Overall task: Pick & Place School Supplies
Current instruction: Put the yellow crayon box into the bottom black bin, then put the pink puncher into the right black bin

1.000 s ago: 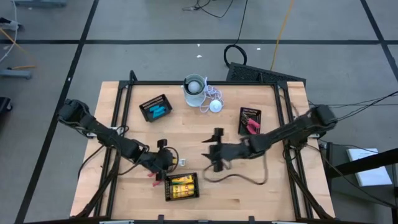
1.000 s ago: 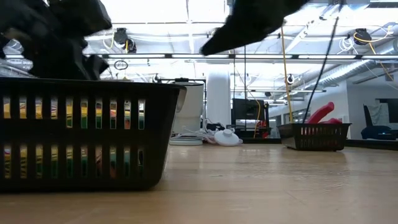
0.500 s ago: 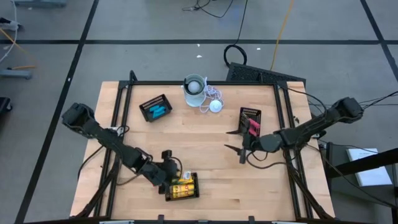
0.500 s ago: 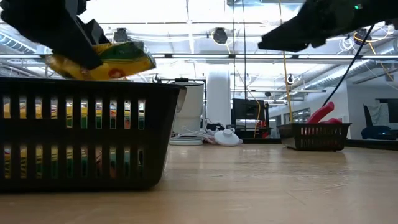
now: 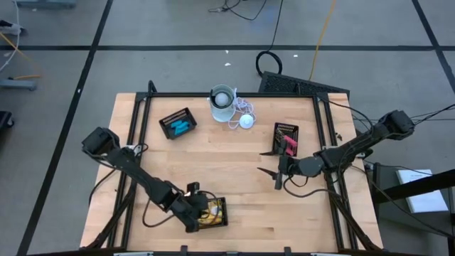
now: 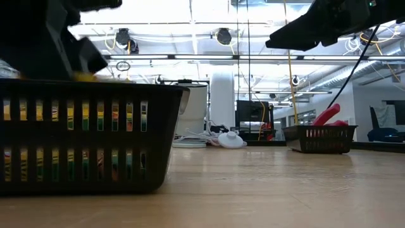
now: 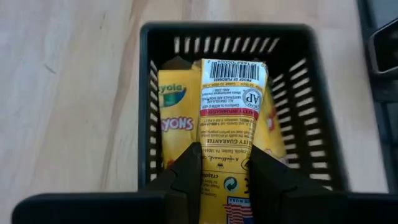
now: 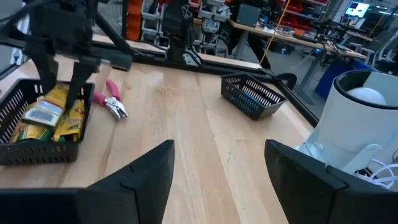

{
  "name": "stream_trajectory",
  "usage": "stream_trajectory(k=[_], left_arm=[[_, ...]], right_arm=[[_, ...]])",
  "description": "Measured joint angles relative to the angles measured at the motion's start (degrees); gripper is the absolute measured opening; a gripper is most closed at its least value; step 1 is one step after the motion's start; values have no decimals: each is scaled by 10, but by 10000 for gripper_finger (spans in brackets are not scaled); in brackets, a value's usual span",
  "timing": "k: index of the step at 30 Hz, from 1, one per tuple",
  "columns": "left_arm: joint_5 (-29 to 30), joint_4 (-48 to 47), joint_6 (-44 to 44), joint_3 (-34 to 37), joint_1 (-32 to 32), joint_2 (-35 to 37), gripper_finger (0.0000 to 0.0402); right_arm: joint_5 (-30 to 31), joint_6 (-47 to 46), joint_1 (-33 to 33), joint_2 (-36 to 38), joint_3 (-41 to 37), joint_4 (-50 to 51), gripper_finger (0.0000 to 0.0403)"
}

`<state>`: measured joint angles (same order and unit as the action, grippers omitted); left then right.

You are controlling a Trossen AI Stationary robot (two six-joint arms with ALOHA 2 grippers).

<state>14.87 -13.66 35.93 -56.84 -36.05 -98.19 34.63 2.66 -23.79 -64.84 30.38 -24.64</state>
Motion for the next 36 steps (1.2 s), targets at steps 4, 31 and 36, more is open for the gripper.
stream_trajectory(k=[4, 31, 36], left_arm=[[-2, 4, 4, 0, 2, -10, 91], [49, -22, -57, 0, 5, 29, 285], [88, -94, -36, 0, -12, 83, 272]], right_arm=[[-1, 1, -1, 0, 0, 0, 242], [-2, -10, -1, 0, 0, 10, 242], [-2, -11, -1, 0, 0, 12, 242]])
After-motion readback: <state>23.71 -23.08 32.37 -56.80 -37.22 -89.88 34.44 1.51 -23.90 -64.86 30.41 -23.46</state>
